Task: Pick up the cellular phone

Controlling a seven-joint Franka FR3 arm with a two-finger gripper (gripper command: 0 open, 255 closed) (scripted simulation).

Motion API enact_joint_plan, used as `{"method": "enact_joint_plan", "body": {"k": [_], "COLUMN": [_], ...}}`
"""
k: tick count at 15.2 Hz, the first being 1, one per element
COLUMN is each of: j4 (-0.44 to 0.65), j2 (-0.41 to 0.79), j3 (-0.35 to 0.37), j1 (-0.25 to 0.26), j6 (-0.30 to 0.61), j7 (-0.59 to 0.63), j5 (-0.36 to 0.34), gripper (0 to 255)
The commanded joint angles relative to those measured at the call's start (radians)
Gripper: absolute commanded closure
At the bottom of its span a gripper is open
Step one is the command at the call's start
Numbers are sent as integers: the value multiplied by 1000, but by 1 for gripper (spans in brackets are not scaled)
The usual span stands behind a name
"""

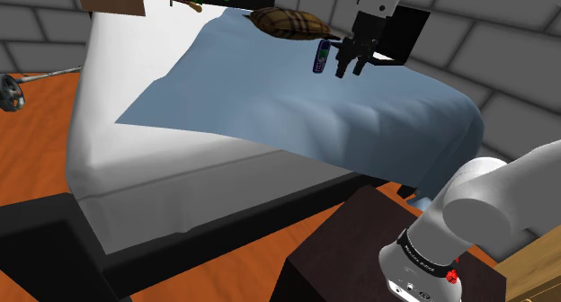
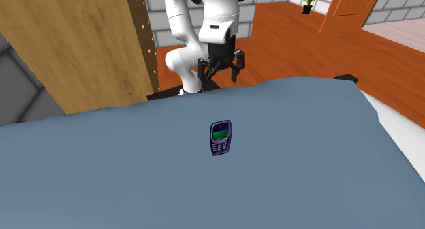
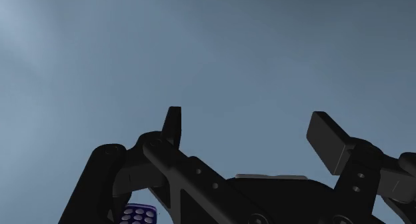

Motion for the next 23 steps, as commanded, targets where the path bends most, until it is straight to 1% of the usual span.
{"method": "enact_joint_plan", "body": {"k": [1, 9, 16, 23], "j4": [57, 361, 698, 572], "j2": [60, 322, 568, 543], "j3": [-13, -75, -118, -116], "j1": [-4, -23, -57, -54], "j6": [16, 25, -27, 76], "j7": [-13, -85, -149, -146], "j5": [-4, 11, 61, 54], "gripper": [0, 0, 0, 0]}}
